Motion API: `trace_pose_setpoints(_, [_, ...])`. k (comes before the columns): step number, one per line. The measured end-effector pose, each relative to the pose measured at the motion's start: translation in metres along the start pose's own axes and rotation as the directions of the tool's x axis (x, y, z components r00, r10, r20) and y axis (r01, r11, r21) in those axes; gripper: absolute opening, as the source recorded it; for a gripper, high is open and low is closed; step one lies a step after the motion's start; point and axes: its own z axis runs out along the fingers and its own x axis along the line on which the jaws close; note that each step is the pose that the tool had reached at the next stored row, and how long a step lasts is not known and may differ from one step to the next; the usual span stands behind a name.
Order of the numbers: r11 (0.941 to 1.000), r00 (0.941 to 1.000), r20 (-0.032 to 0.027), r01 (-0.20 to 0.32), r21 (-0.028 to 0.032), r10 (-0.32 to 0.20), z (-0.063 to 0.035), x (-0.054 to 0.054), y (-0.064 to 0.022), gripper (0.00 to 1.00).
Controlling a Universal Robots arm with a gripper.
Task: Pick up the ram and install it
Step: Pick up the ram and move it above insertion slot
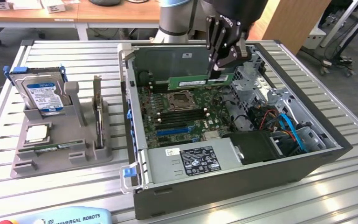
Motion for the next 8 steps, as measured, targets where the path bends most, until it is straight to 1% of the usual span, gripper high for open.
trace_pose_setpoints(8, [1.0000, 1.0000, 0.0000, 0.000, 0.0000, 0.000, 0.0000, -0.0005, -0.0008, 0.11])
